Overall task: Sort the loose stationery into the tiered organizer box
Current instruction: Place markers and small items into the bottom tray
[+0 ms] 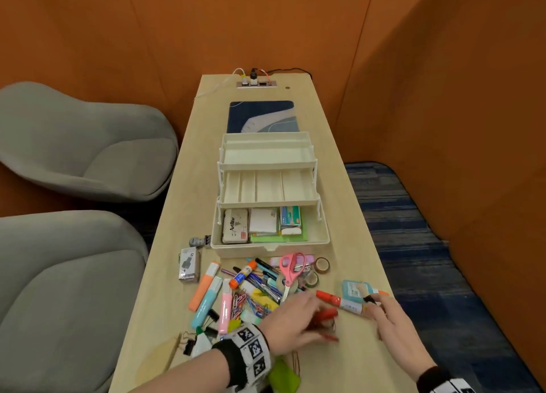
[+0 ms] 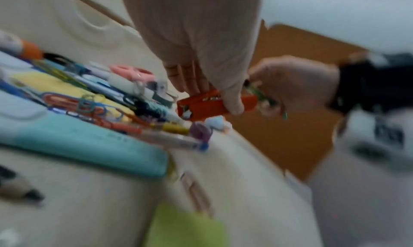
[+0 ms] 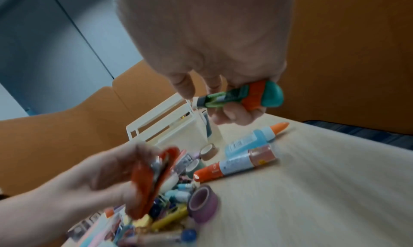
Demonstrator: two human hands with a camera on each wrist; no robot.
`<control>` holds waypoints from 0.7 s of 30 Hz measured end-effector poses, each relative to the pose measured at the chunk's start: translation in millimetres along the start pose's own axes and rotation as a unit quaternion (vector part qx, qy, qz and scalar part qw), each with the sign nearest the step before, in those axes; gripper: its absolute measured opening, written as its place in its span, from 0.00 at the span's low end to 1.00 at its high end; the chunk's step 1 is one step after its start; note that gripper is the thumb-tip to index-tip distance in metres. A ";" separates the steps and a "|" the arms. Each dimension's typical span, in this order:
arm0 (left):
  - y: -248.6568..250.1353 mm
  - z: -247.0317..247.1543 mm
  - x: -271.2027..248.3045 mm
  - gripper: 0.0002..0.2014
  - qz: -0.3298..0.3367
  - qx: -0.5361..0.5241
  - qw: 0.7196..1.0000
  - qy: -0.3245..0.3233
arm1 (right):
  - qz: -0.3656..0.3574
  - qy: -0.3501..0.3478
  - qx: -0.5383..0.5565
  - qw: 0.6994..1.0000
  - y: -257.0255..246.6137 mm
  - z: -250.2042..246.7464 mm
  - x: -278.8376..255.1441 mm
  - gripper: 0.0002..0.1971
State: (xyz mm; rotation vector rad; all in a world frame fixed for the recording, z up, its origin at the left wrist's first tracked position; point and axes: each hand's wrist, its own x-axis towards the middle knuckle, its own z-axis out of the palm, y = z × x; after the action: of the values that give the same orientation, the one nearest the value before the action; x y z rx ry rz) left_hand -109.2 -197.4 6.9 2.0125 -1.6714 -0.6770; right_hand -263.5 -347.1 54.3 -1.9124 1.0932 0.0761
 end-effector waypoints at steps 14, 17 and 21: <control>-58.8 -82.3 122.1 0.32 -0.344 -0.388 0.839 0.163 | 0.024 -0.054 0.129 0.990 -45.1 -3.7 41.5 0.12; -61.9 -88.2 129.1 0.38 -0.356 -0.357 0.851 0.146 | 0.015 -0.062 0.124 0.990 -49.8 -6.0 52.1 0.12; -62.4 -91.1 140.1 0.32 -0.344 -0.280 0.891 0.093 | 0.001 -0.061 0.125 0.990 -54.0 -8.7 56.4 0.11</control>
State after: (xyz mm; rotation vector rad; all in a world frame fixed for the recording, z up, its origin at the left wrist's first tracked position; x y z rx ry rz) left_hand 16.5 -322.3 27.2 2.0968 -0.5101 -1.0116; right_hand -193.9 -379.7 70.5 -1.6599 0.9733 0.0534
